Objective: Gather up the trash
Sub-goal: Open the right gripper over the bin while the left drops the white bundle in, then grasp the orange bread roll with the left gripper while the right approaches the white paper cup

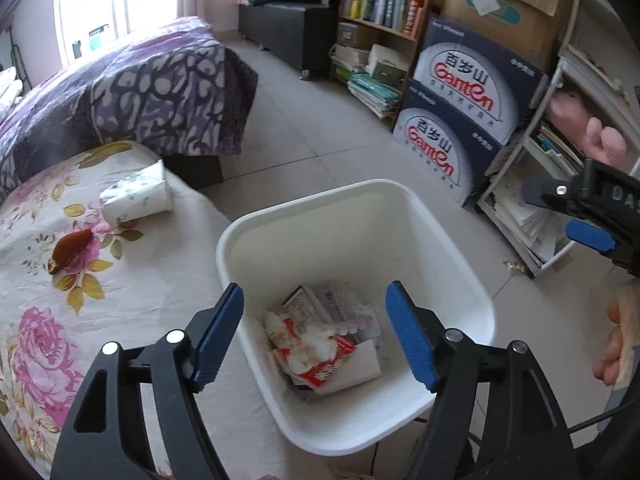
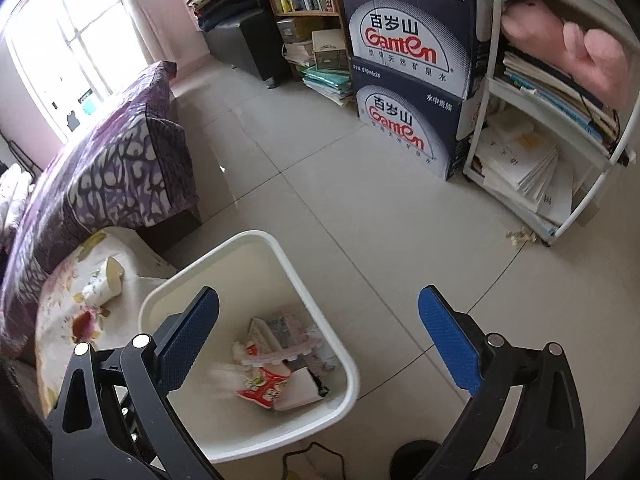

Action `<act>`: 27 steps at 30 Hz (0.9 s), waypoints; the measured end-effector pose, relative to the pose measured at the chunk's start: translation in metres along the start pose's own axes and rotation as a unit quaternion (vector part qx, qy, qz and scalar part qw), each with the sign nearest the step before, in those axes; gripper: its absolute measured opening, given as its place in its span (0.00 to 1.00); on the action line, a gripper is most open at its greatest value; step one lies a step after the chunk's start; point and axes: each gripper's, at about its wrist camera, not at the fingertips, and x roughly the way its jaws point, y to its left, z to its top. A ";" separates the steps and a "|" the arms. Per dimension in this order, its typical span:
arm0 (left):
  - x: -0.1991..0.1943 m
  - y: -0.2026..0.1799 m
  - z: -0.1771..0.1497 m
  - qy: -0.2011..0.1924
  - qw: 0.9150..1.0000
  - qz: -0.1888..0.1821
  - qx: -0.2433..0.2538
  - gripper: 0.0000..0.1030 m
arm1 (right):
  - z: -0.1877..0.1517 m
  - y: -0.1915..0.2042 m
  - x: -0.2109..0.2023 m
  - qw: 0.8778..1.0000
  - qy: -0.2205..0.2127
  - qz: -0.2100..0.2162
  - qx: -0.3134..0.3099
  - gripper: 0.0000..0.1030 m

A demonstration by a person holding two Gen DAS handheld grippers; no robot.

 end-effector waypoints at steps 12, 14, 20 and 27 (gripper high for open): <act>0.006 0.096 0.013 0.020 0.993 0.103 -0.049 0.73 | -0.002 0.034 0.014 0.997 0.042 0.059 0.017 0.93; 0.004 0.121 0.021 0.024 0.990 0.131 -0.043 0.78 | 0.001 0.046 0.019 0.996 0.050 0.075 0.019 0.93; 0.030 0.196 0.027 0.106 0.983 0.146 0.035 0.80 | 0.001 0.089 0.042 0.993 0.075 0.094 -0.020 0.93; 0.053 0.250 0.022 0.127 0.985 0.090 0.076 0.80 | -0.007 0.172 0.090 0.966 0.092 0.184 -0.154 0.93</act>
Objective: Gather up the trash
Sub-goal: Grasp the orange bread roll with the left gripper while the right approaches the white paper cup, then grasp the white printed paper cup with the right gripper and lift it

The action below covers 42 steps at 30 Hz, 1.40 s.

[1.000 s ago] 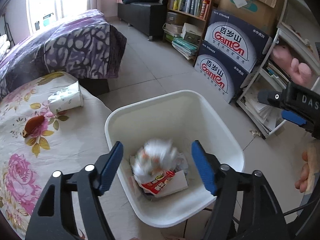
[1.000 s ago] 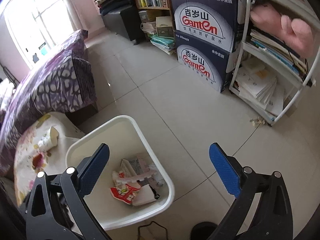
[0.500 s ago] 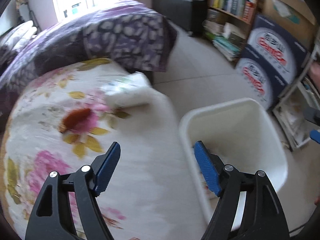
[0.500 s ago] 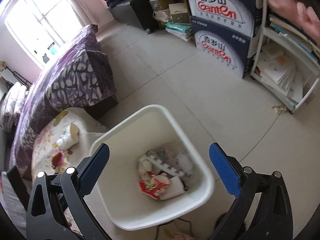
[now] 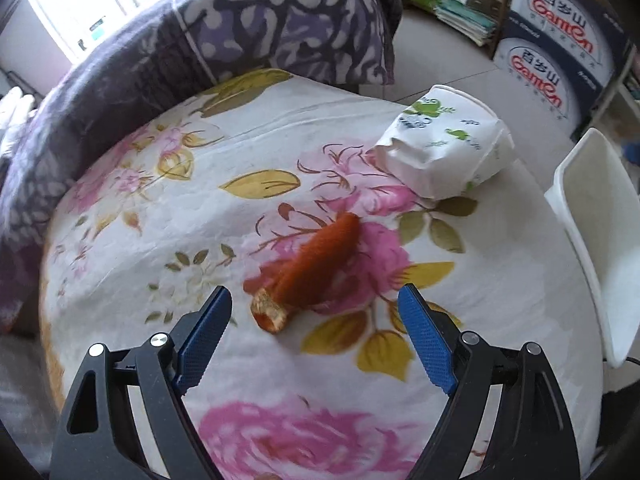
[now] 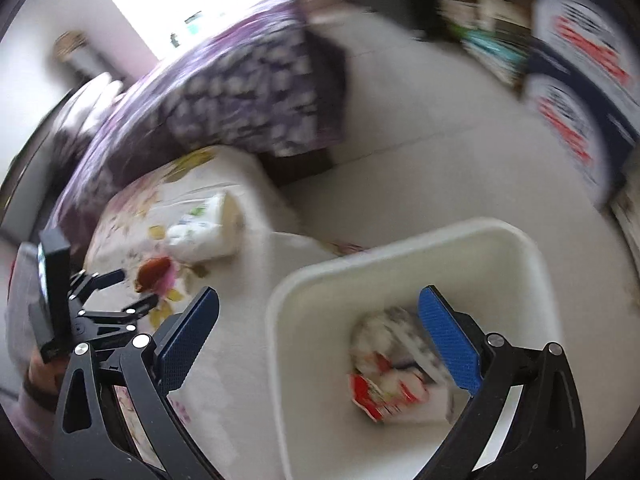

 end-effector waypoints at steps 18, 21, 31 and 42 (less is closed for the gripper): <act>0.012 0.004 0.006 -0.067 0.994 -0.063 0.060 0.56 | 0.034 0.091 0.127 0.988 0.044 0.088 -0.120 0.91; 0.009 -0.002 0.005 -0.067 0.994 -0.064 0.060 0.40 | 0.034 0.101 0.126 0.987 0.031 0.079 -0.133 0.61; -0.008 -0.004 -0.036 -0.060 0.995 -0.078 -0.014 0.20 | 0.012 0.092 0.098 0.992 0.043 0.092 -0.073 0.13; -0.073 0.000 -0.117 -0.031 0.996 -0.038 -0.073 0.19 | -0.041 0.100 0.045 0.996 0.041 0.058 -0.053 0.09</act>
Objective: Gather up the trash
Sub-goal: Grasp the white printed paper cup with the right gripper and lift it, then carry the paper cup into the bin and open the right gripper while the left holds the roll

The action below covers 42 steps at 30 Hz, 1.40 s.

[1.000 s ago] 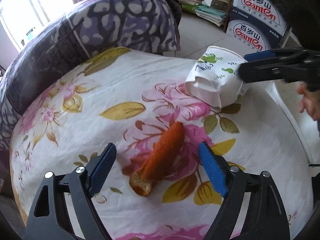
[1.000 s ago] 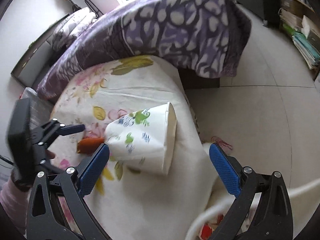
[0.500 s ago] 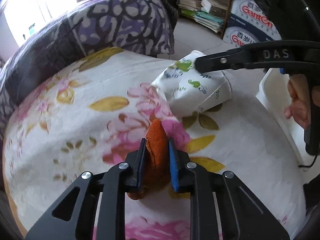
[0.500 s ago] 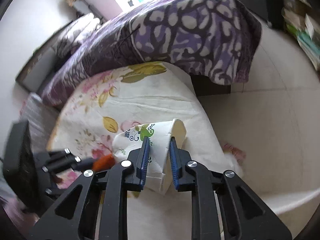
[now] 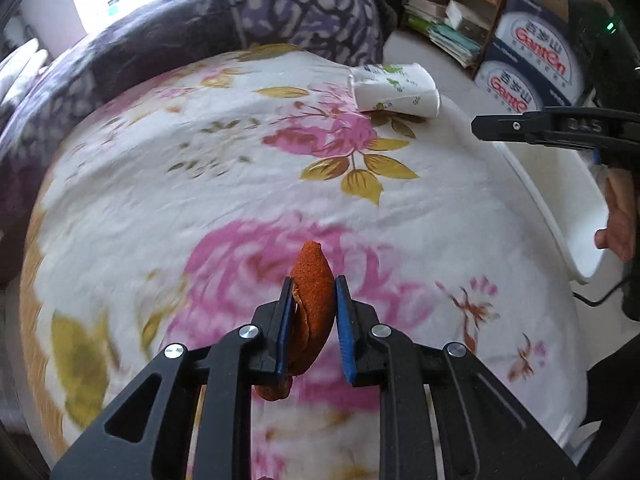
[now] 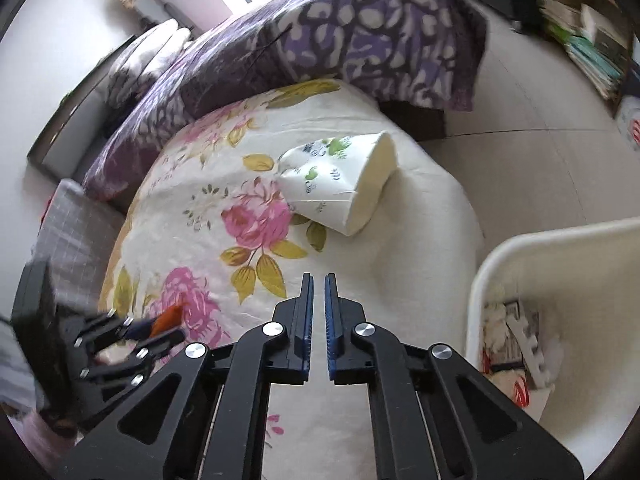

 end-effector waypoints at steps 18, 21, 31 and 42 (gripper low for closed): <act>-0.081 0.011 -0.027 -0.049 0.963 -0.034 -0.262 0.19 | 0.056 0.055 0.068 0.920 -0.001 -0.131 -0.370 0.93; -0.076 0.005 -0.022 -0.049 0.964 -0.039 -0.257 0.19 | 0.058 0.054 0.088 0.911 0.024 -0.139 -0.388 0.93; -0.074 0.019 -0.021 -0.058 0.960 -0.023 -0.272 0.19 | 0.065 0.024 0.087 0.965 0.011 -0.097 -0.243 0.40; -0.098 0.010 -0.023 -0.093 0.963 0.001 -0.253 0.19 | 0.031 0.025 0.015 0.990 -0.061 -0.018 -0.128 0.28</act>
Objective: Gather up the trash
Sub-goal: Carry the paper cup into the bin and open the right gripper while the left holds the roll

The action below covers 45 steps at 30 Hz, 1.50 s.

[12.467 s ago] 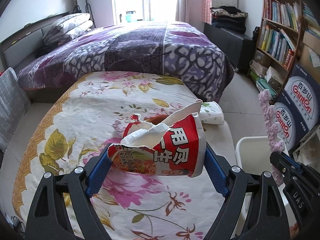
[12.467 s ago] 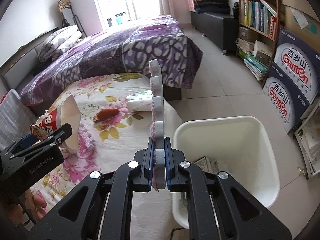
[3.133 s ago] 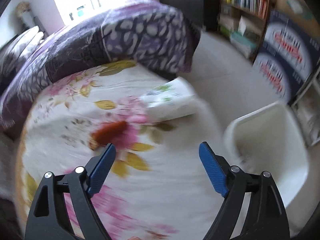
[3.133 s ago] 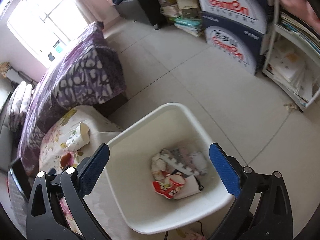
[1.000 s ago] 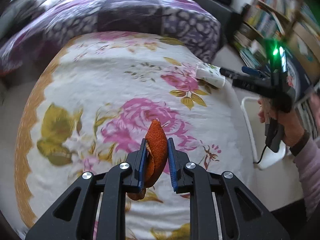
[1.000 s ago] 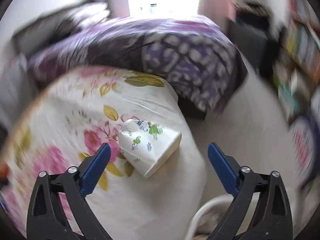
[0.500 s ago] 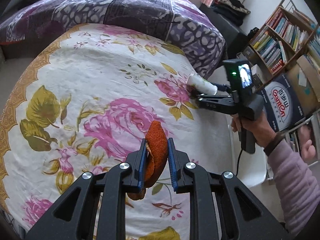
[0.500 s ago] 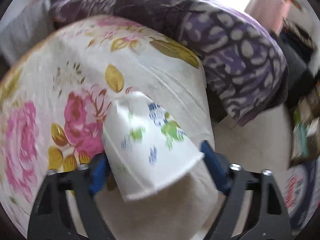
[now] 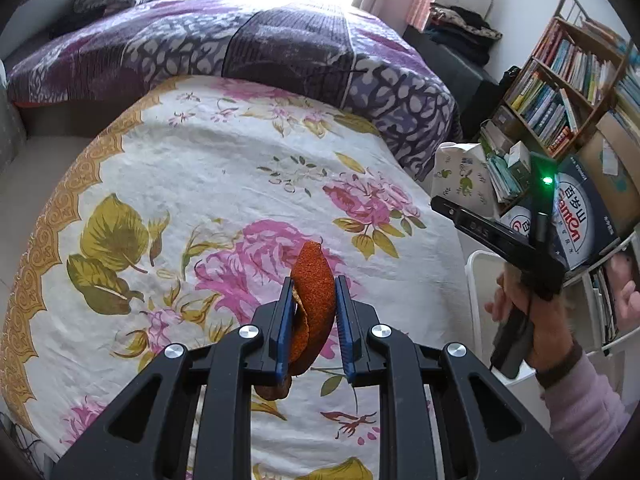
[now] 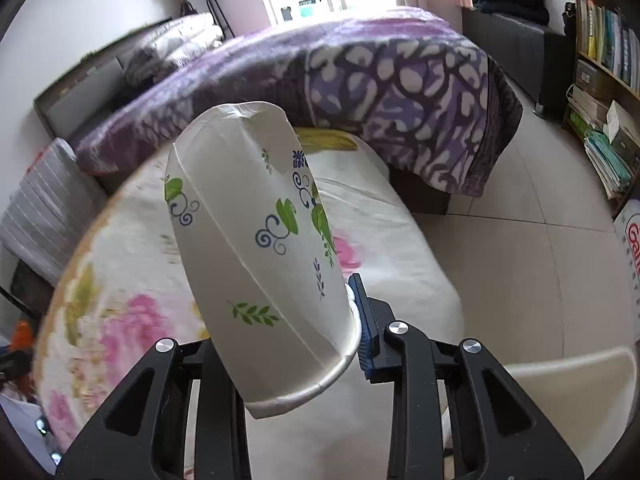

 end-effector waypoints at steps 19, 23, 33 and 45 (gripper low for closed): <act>-0.020 -0.013 -0.002 -0.068 0.997 0.043 -0.010 0.19 | -0.041 0.034 -0.096 0.998 0.014 -0.019 0.065 0.29; -0.019 -0.018 -0.007 -0.071 0.996 0.058 0.000 0.19 | -0.051 0.031 -0.103 0.997 0.010 -0.024 0.071 0.30; -0.015 -0.039 -0.012 -0.086 0.994 0.069 0.017 0.19 | -0.060 0.015 -0.117 0.996 -0.006 -0.028 0.084 0.30; -0.010 -0.068 -0.017 -0.086 0.994 0.056 0.031 0.19 | -0.069 -0.016 -0.143 0.993 -0.012 -0.041 0.111 0.31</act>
